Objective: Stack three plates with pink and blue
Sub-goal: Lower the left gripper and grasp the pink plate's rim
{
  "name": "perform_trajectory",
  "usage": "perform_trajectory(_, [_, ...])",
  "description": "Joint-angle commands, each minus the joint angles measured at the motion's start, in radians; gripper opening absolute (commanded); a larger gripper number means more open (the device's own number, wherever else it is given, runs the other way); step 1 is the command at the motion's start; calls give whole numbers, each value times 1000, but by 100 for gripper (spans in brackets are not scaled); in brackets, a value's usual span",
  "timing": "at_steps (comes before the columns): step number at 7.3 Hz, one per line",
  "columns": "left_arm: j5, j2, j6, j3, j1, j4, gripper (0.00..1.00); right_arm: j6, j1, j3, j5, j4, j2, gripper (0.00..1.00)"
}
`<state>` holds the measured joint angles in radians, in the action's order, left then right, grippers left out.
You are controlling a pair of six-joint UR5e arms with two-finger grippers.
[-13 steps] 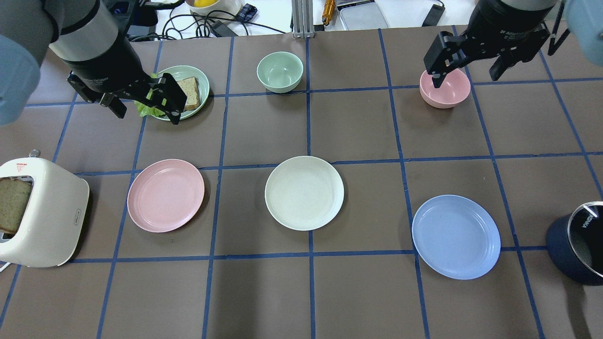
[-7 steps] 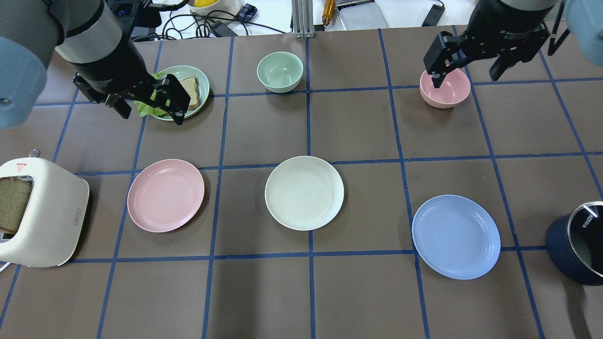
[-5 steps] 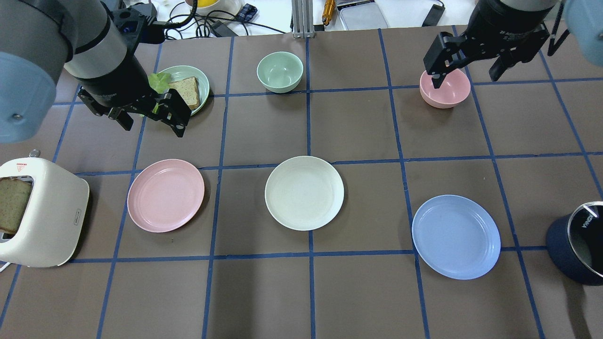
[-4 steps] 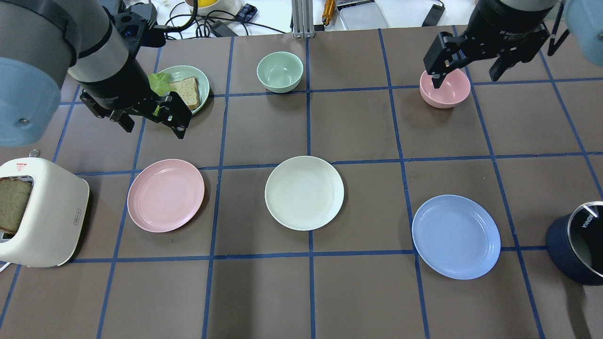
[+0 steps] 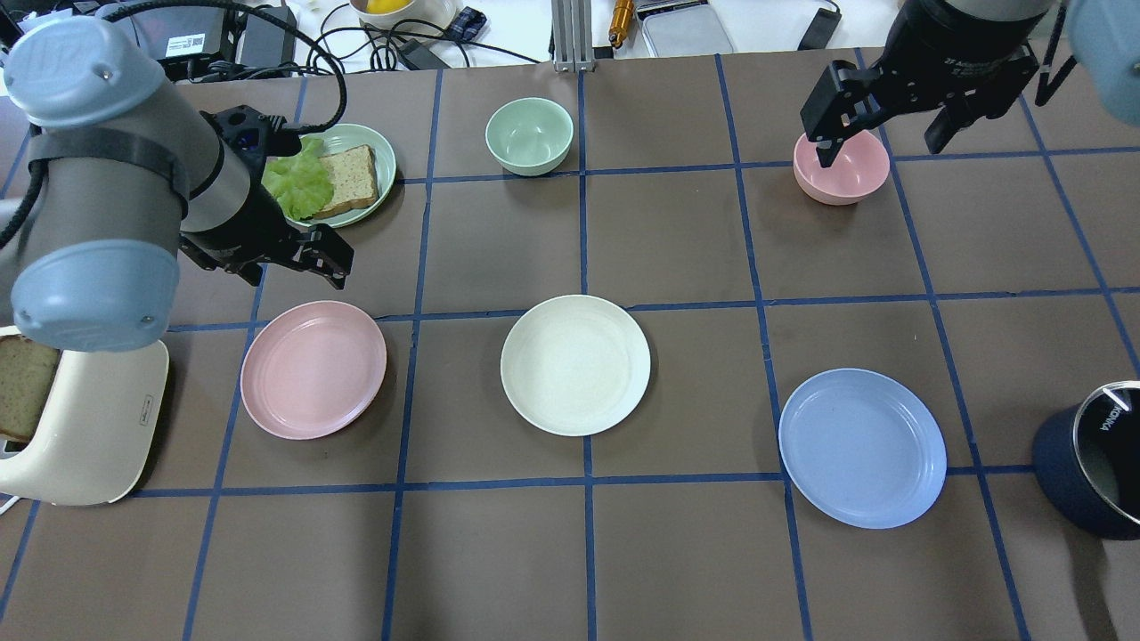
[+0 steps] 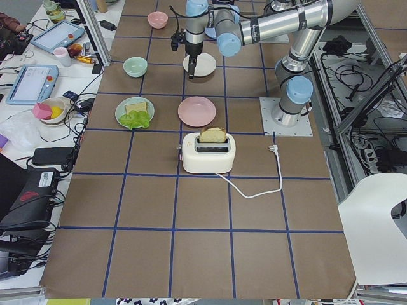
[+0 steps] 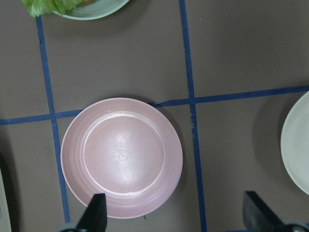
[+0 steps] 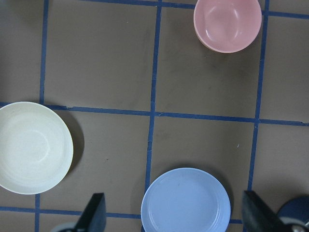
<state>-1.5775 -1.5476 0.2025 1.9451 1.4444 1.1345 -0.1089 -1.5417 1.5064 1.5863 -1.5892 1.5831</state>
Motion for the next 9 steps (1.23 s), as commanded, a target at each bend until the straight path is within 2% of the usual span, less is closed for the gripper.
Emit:
perform_trajectory(1, [2,-5,26,127,-44,-96,100,0,0,0,0,0,0,100])
perform_trajectory(3, [2,-19,12,194,-47,-120,100,0,0,0,0,0,0,100])
perform_trajectory(5, [4,-38,-14,276,-35,-275,96,0,0,0,0,0,0,100])
perform_trajectory(7, [2,-77,-23,294,-9,-332,96,2,0,0,0,0,0,100])
perform_trajectory(9, [-7,-115,-157,293,48,-349,96,0,0,0,0,0,0,100])
